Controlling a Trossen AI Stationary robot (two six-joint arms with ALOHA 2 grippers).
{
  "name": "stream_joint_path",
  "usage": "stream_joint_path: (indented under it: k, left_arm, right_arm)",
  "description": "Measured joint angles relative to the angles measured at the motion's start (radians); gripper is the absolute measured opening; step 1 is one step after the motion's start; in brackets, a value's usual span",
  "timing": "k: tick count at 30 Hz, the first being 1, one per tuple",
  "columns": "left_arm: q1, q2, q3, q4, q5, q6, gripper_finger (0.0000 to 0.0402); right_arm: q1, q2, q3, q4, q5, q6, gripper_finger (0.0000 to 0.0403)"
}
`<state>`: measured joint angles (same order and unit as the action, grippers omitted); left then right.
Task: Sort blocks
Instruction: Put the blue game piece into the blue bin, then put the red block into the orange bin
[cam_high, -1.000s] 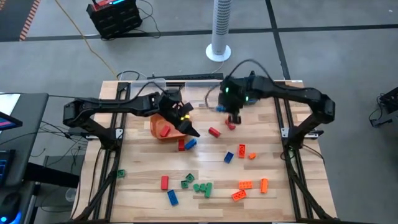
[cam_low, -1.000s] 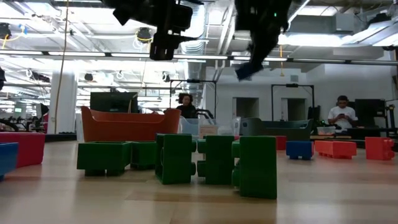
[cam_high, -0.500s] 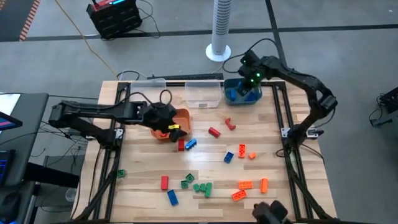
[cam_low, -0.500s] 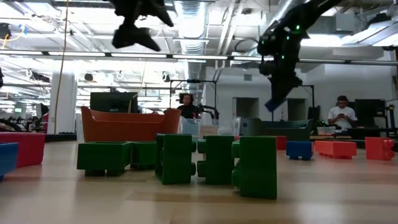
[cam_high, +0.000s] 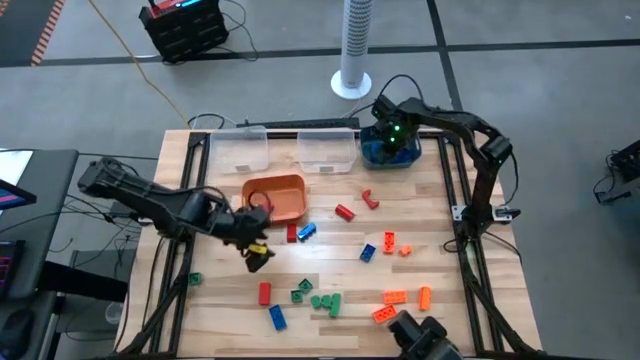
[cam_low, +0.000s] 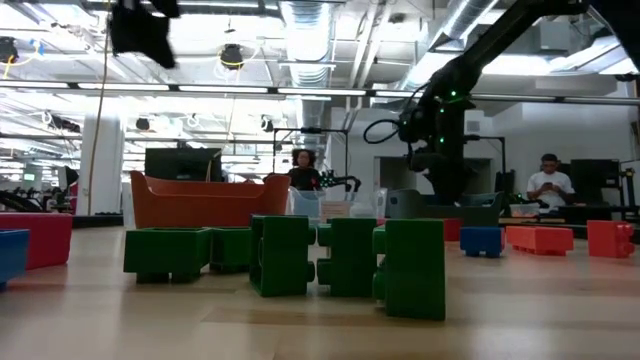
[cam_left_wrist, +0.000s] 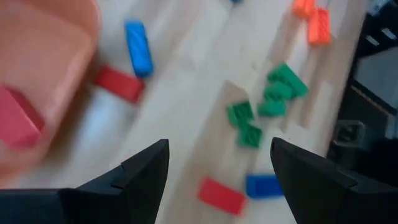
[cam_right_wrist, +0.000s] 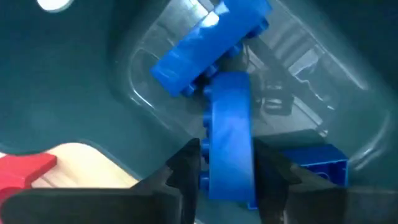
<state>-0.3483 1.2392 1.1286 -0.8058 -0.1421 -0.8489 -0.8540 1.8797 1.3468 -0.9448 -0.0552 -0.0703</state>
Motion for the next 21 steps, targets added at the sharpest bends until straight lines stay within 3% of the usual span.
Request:
stream_joint_path:
  k: [9, 15, 21]
  left_arm:
    - [-0.171, 0.029, 0.0, -0.057, 0.111, -0.21, 0.0272]
    - [-0.262, 0.114, 0.0, -0.088, 0.111, -0.267, 0.0272]
    - [-0.248, 0.236, 0.0, -0.085, 0.191, -0.515, 0.0272]
  right_arm:
    - [0.0, -0.112, 0.0, 0.048, 0.007, 0.01, 0.0227]
    - [0.023, -0.276, 0.0, 0.073, 0.036, 0.04, 0.0234]
    - [0.129, -0.454, 0.0, 0.069, 0.069, 0.07, 0.0234]
